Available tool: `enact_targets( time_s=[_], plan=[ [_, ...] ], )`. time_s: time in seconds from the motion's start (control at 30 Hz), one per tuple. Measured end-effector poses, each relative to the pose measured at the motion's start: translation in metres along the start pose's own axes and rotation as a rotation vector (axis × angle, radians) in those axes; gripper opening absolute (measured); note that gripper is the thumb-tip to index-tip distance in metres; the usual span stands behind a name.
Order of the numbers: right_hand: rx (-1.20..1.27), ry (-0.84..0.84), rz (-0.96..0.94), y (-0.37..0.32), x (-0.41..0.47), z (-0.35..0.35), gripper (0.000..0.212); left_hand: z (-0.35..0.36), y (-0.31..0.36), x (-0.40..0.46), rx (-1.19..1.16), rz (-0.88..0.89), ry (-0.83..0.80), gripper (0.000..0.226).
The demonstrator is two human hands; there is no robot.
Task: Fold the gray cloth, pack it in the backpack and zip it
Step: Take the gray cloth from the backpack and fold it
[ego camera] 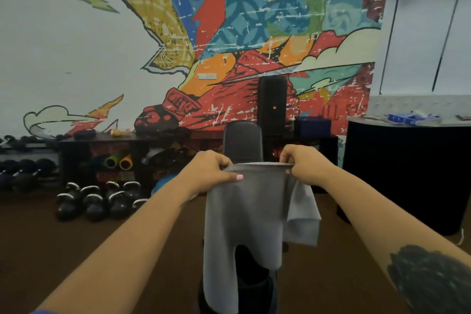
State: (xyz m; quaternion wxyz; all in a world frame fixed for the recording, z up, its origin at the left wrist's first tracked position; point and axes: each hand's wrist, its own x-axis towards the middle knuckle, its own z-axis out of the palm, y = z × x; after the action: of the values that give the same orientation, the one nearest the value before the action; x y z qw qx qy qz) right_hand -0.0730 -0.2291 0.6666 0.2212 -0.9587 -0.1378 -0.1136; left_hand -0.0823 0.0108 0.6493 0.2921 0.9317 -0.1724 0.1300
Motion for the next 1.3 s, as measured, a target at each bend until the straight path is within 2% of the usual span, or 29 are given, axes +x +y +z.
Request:
enact_targets(
  time_s=[0.1,0.2,0.3,0.4,0.5,0.6,0.73,0.87,0.97,1.13,1.23,1.3],
  plan=[
    [-0.087,0.077,0.083,0.010,-0.003,-0.015,0.014,-0.004,0.004,0.000,0.233,0.010,-0.039,0.022],
    [-0.054,0.156,0.108,0.020,-0.004,-0.031,0.023,0.000,-0.001,0.001,0.438,-0.024,-0.064,0.022],
    [0.053,0.227,0.116,0.022,-0.002,-0.047,0.036,0.009,-0.018,-0.001,0.512,-0.124,-0.093,0.023],
    [0.156,0.270,0.105,0.022,-0.001,-0.062,0.039,0.021,-0.034,-0.007,0.532,-0.202,-0.152,0.024],
    [0.224,0.356,0.098,0.031,-0.003,-0.074,0.030,0.031,-0.048,-0.015,0.479,-0.243,-0.161,0.025],
    [0.250,0.452,0.130,0.046,-0.008,-0.082,0.011,0.033,-0.060,-0.019,0.390,-0.277,-0.140,0.023],
    [0.255,0.575,0.244,0.064,-0.012,-0.092,0.022,0.029,-0.067,-0.021,0.319,-0.278,-0.053,0.026],
    [0.447,0.586,0.318,0.080,-0.010,-0.099,0.015,0.023,-0.073,-0.022,0.270,-0.287,0.017,0.019],
    [0.516,0.581,0.340,0.088,-0.010,-0.100,0.019,0.018,-0.077,-0.022,0.163,-0.303,0.119,0.017],
    [0.600,0.720,0.475,0.098,-0.012,-0.098,0.026,0.008,-0.084,-0.021,0.094,-0.322,0.194,0.010],
    [0.583,0.762,0.546,0.100,-0.012,-0.096,0.029,0.003,-0.079,-0.017,0.012,-0.337,0.274,0.014],
    [0.556,0.757,0.562,0.101,-0.011,-0.093,0.029,0.001,-0.069,-0.013,0.043,-0.305,0.249,0.021]
  ],
)
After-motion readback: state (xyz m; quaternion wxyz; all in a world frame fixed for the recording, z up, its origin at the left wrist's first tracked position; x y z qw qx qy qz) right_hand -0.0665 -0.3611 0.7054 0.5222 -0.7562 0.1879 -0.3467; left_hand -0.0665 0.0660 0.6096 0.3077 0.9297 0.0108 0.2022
